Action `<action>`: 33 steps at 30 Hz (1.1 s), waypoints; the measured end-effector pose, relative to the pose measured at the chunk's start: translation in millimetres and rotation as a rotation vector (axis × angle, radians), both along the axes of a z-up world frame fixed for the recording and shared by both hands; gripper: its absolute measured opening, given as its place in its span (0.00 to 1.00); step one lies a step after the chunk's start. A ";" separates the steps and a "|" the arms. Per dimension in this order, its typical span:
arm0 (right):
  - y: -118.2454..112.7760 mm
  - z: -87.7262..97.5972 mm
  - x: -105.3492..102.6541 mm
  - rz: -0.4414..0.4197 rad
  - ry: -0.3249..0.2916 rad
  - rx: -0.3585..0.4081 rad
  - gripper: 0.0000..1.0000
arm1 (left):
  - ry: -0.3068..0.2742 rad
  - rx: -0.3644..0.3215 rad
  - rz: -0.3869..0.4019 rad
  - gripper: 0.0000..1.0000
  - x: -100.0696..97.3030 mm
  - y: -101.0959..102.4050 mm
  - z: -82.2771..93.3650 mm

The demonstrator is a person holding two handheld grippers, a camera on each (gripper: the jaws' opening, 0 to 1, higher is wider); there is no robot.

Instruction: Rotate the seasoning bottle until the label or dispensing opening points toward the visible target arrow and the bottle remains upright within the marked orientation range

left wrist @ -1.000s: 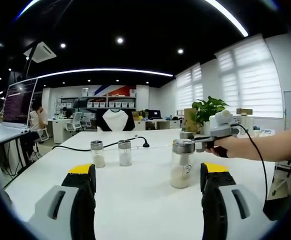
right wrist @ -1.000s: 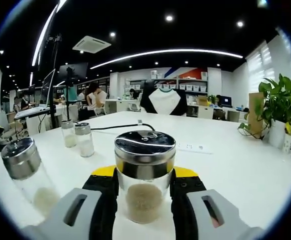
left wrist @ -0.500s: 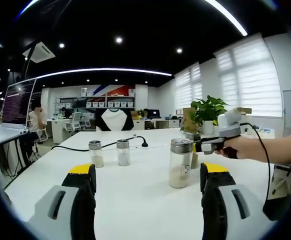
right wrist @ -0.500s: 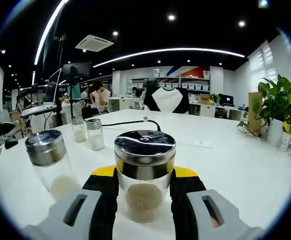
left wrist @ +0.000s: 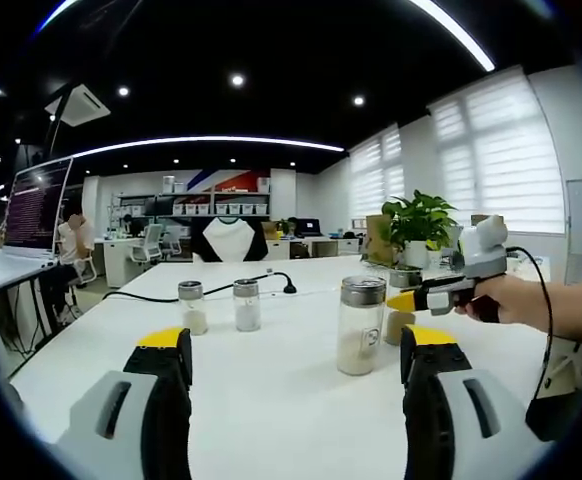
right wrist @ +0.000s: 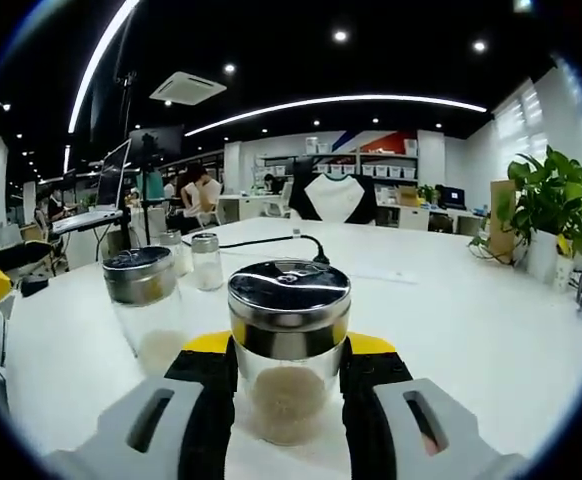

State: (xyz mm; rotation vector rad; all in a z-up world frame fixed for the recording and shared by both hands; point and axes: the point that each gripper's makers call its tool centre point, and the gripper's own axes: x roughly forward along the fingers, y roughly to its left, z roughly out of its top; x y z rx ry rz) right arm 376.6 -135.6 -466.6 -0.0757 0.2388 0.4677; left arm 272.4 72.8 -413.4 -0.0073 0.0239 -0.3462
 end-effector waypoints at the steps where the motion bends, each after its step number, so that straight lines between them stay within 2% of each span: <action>1: -0.9 0.0 -3.6 -0.002 0.004 -0.003 0.39 | -0.002 0.002 0.000 0.91 -0.6 0.1 -0.1; 11: -5.2 -1.5 -24.7 -0.024 0.002 -0.001 0.39 | -0.003 0.003 0.003 0.91 -1.4 1.7 -0.2; 33: -9.3 0.9 -23.5 -0.071 -0.023 0.014 0.39 | 0.009 0.005 0.005 0.91 -0.7 2.2 -6.6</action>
